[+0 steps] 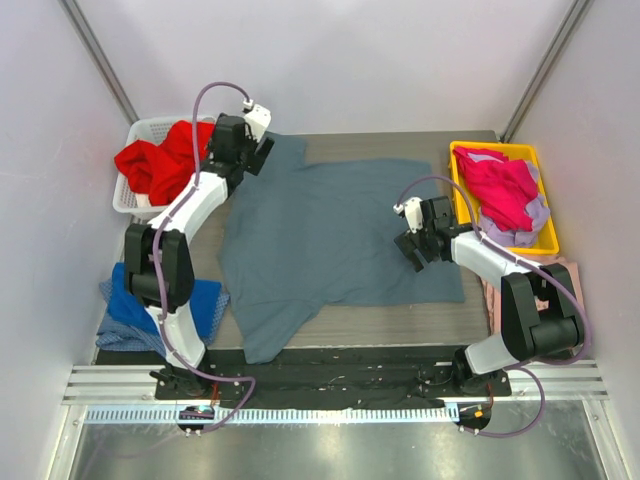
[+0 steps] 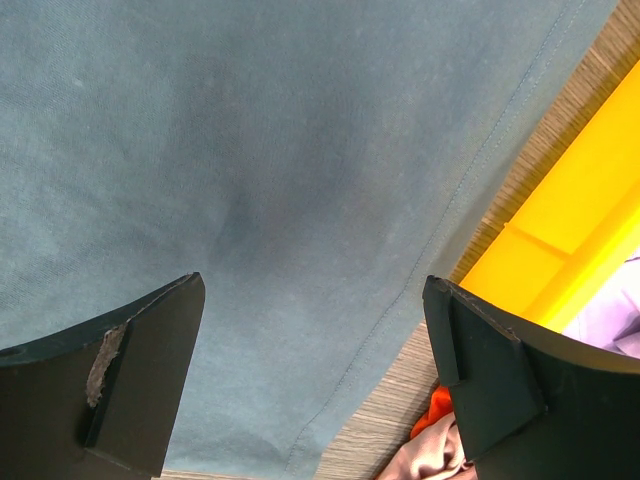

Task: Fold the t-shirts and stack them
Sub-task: Flatten out the tshirt

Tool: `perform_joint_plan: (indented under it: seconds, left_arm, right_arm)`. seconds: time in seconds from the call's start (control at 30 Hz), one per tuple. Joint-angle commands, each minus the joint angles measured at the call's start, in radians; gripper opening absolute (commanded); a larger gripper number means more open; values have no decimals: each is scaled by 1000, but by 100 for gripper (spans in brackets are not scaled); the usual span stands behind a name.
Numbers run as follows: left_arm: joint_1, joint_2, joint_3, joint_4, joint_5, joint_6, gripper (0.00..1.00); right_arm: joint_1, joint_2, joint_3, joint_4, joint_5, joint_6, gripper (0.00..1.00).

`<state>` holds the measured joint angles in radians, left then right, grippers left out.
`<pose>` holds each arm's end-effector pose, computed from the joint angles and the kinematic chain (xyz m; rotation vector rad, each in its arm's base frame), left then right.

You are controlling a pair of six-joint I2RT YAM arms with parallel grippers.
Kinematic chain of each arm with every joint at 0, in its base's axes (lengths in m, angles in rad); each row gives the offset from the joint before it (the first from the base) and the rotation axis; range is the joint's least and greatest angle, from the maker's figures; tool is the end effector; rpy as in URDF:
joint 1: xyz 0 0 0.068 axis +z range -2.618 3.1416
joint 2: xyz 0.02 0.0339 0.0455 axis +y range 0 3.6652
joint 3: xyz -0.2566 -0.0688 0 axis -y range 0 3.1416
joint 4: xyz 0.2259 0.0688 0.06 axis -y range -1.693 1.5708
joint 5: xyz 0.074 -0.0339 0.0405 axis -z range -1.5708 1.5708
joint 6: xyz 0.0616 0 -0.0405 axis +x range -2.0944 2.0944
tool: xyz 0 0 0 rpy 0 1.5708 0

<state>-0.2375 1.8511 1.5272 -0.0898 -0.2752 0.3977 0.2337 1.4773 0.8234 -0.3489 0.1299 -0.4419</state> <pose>0.4377 -0.0887 0.2915 0.4480 1.9362 0.3766 0.2786 0.0581 0.1653 -0.8086 2.4498 -0.2451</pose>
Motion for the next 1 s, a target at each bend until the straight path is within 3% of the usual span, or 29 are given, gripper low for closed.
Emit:
perform_joint_plan:
  seconds: [0.0,0.2,0.4,0.97]
  left_arm:
    - [32,34,96,-280,333,-233,97]
    - [66,140,198,-359,433,-306,96]
    - [122,295,431,-499,482,-365,96]
    - [135,437,462,-544,441,-346,95]
  right_arm:
    - [4,-11,0,21,-7,0,100]
    - [4,-8,0,13,-15,0,100]
    - [3,-6,-3,7,-15,2,100]
    - [4,1,-15,7,-24,0,99]
